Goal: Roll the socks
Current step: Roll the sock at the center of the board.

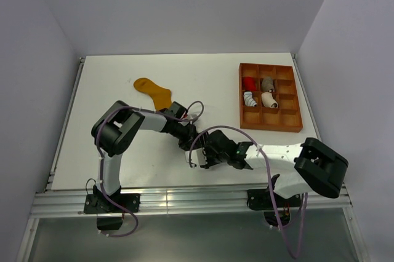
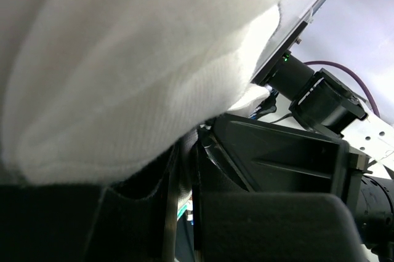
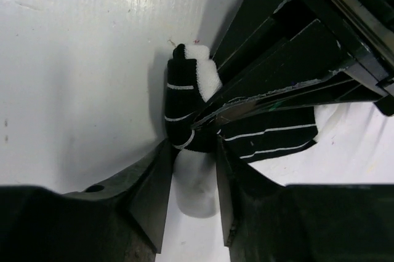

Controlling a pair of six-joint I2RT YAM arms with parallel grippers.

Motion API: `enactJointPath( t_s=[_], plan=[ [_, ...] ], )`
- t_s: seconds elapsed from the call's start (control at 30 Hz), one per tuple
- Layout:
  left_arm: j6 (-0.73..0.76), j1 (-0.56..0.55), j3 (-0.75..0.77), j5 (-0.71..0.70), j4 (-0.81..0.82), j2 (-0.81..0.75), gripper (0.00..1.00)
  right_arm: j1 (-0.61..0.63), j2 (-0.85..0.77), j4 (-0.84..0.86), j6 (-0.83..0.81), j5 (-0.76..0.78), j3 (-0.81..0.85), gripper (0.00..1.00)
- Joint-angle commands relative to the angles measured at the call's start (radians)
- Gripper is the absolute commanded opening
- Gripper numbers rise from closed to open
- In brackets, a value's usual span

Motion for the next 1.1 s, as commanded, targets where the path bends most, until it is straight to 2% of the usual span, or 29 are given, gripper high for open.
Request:
enactJointPath(
  t_s=[0.0, 0.17, 0.27, 0.37, 0.43, 0.5, 0.6, 0.73, 0.93, 1.07],
  plan=[
    [0.073, 0.005, -0.014, -0.085, -0.110, 0.056, 0.01, 0.006, 0.039, 0.031, -0.010, 0.043, 0.040, 0.38],
    [0.094, 0.011, -0.006, -0.085, -0.127, 0.044, 0.06, 0.006, 0.076, -0.056, 0.003, 0.034, 0.081, 0.18],
    [0.095, 0.027, -0.012, -0.097, -0.121, 0.019, 0.13, -0.003, 0.088, -0.166, 0.017, -0.010, 0.118, 0.13],
    [0.065, 0.047, -0.029, -0.114, -0.072, -0.018, 0.17, -0.032, 0.095, -0.297, 0.039, -0.111, 0.170, 0.13],
    [0.029, 0.060, -0.054, -0.124, 0.026, -0.060, 0.22, -0.052, 0.100, -0.356, 0.048, -0.174, 0.196, 0.13],
    [-0.028, 0.066, -0.089, -0.142, 0.115, -0.090, 0.30, -0.081, 0.108, -0.383, 0.054, -0.210, 0.211, 0.13],
    [-0.080, 0.067, -0.123, -0.200, 0.184, -0.143, 0.36, -0.133, 0.135, -0.439, 0.046, -0.289, 0.243, 0.13],
    [-0.154, 0.067, -0.178, -0.264, 0.295, -0.222, 0.36, -0.204, 0.190, -0.544, 0.025, -0.369, 0.306, 0.13],
    [-0.258, 0.068, -0.279, -0.390, 0.351, -0.329, 0.34, -0.337, 0.310, -0.738, -0.035, -0.530, 0.464, 0.13],
    [-0.280, 0.068, -0.374, -0.505, 0.414, -0.403, 0.34, -0.406, 0.498, -0.932, -0.102, -0.612, 0.619, 0.14]
  ],
)
